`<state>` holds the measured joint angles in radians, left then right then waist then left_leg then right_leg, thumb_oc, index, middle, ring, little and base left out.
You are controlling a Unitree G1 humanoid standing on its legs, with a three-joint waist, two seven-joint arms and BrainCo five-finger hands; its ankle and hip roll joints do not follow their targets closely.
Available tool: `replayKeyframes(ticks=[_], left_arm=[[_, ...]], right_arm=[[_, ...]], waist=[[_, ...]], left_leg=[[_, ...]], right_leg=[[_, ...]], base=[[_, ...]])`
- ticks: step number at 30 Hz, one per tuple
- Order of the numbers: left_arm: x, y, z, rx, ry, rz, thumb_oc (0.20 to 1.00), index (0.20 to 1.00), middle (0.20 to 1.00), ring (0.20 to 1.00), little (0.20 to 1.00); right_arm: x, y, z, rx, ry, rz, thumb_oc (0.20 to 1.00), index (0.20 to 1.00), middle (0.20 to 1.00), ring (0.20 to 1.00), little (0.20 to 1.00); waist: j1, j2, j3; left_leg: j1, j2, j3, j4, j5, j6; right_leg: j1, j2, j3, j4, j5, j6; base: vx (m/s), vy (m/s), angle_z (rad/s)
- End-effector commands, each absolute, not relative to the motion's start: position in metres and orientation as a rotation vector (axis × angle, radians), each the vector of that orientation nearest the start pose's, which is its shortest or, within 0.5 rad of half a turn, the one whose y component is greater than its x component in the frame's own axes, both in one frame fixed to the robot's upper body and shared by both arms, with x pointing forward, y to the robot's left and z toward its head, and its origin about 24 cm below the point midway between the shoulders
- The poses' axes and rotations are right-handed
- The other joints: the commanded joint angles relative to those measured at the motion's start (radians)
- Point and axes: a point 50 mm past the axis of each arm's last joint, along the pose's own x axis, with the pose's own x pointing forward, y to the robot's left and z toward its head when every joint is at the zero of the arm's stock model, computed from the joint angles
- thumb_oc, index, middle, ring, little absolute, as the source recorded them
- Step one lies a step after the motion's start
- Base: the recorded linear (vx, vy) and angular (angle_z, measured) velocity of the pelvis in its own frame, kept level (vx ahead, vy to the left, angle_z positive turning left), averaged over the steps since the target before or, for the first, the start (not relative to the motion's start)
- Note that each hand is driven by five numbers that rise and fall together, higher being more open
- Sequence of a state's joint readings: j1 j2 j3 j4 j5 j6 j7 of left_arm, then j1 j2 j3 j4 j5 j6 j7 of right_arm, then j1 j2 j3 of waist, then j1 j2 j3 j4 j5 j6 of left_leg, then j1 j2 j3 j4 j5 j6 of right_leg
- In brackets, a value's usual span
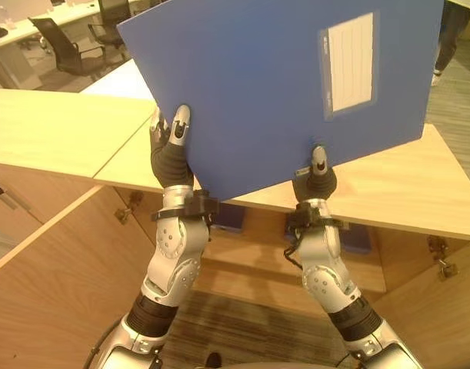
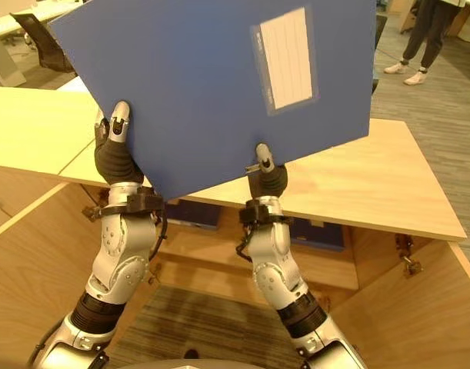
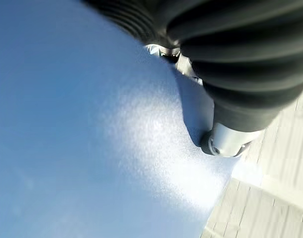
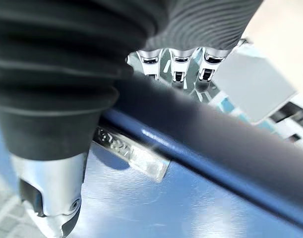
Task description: Put the empty folder in the office cabinet
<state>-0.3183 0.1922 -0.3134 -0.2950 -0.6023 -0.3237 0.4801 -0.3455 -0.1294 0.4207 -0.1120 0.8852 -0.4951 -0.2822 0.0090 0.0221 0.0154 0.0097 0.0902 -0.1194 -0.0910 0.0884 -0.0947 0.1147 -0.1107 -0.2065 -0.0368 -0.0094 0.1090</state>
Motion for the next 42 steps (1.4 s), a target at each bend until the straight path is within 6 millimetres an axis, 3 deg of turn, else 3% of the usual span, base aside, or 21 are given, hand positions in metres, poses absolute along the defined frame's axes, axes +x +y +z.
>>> replayKeyframes(ticks=[1,6,10,19,20,26,33,34,36,42], left_arm=[[0.262,0.101,0.2,-0.638,-0.641,-0.21,0.2,0.2,0.2,0.2,0.2],[0.264,0.097,0.192,-0.662,-0.589,-0.228,0.2,0.2,0.2,0.2,0.2],[0.264,0.1,0.194,-0.621,-0.614,-0.218,0.2,0.2,0.2,0.2,0.2],[0.262,0.115,0.205,-0.547,-0.709,-0.153,0.2,0.2,0.2,0.2,0.2],[0.26,0.12,0.209,-0.535,-0.734,-0.137,0.2,0.2,0.2,0.2,0.2],[0.256,0.126,0.212,-0.514,-0.764,-0.123,0.2,0.2,0.2,0.2,0.2],[0.255,0.128,0.213,-0.506,-0.775,-0.123,0.2,0.2,0.2,0.2,0.2],[0.255,0.128,0.213,-0.509,-0.773,-0.123,0.2,0.2,0.2,0.2,0.2],[0.255,0.128,0.211,-0.515,-0.762,-0.122,0.2,0.2,0.2,0.2,0.2],[0.257,0.127,0.208,-0.512,-0.746,-0.121,0.2,0.2,0.2,0.2,0.2]], right_arm=[[0.273,-0.078,0.215,1.039,-0.713,0.329,1.0,1.0,1.0,1.0,1.0],[0.267,-0.071,0.224,1.077,-0.735,0.405,1.0,1.0,1.0,1.0,1.0],[0.268,-0.072,0.221,1.056,-0.724,0.398,1.0,1.0,1.0,1.0,1.0],[0.274,-0.082,0.196,0.922,-0.643,0.353,1.0,1.0,1.0,1.0,1.0],[0.276,-0.086,0.185,0.899,-0.599,0.331,1.0,1.0,1.0,1.0,1.0],[0.277,-0.09,0.163,0.859,-0.516,0.311,1.0,1.0,1.0,1.0,1.0],[0.278,-0.093,0.152,0.851,-0.476,0.29,1.0,1.0,1.0,1.0,1.0],[0.278,-0.093,0.153,0.853,-0.476,0.292,0.812,0.812,0.812,0.812,0.812],[0.277,-0.092,0.153,0.859,-0.478,0.295,0.2,0.2,0.2,0.2,0.2],[0.277,-0.091,0.161,0.877,-0.512,0.321,0.2,0.2,0.2,0.2,0.2]], waist=[[0.014,-0.036,0.003],[0.02,-0.043,0.004],[0.02,-0.046,0.003],[0.015,-0.049,0.003],[0.014,-0.048,0.002],[0.01,-0.048,0.003],[0.007,-0.048,0.002],[0.008,-0.048,0.002],[0.008,-0.047,0.002],[0.009,-0.049,0.003]], left_leg=[[0.093,0.081,0.053,0.004,-0.115,-0.013],[0.092,0.082,0.052,0.004,-0.115,-0.013],[0.092,0.081,0.054,0.004,-0.116,-0.013],[0.088,0.081,0.056,0.004,-0.106,-0.014],[0.088,0.08,0.058,0.004,-0.106,-0.014],[0.091,0.082,0.058,0.004,-0.107,-0.015],[0.092,0.082,0.057,0.004,-0.108,-0.016],[0.092,0.082,0.057,0.004,-0.108,-0.016],[0.098,0.084,0.059,0.004,-0.119,-0.017],[0.098,0.084,0.058,0.004,-0.119,-0.016]], right_leg=[[-0.037,-0.09,0.054,0.07,-0.037,0.082],[-0.041,-0.088,0.055,0.073,-0.036,0.081],[-0.04,-0.087,0.053,0.073,-0.036,0.082],[-0.047,-0.09,0.053,0.071,-0.024,0.083],[-0.047,-0.09,0.054,0.071,-0.025,0.083],[-0.044,-0.09,0.052,0.073,-0.028,0.082],[-0.044,-0.09,0.054,0.075,-0.029,0.082],[-0.044,-0.09,0.054,0.075,-0.03,0.082],[-0.037,-0.088,0.054,0.074,-0.04,0.083],[-0.037,-0.087,0.054,0.074,-0.04,0.083]], base=[[0.0,0.0,0.0],[0.0,0.0,0.0],[0.0,0.0,0.0],[0.0,0.0,0.0],[0.0,0.0,0.0],[0.0,-0.001,0.0],[0.0,0.0,0.0],[0.0,0.0,0.0],[0.03,-0.008,0.0],[-0.02,0.0,0.0]])
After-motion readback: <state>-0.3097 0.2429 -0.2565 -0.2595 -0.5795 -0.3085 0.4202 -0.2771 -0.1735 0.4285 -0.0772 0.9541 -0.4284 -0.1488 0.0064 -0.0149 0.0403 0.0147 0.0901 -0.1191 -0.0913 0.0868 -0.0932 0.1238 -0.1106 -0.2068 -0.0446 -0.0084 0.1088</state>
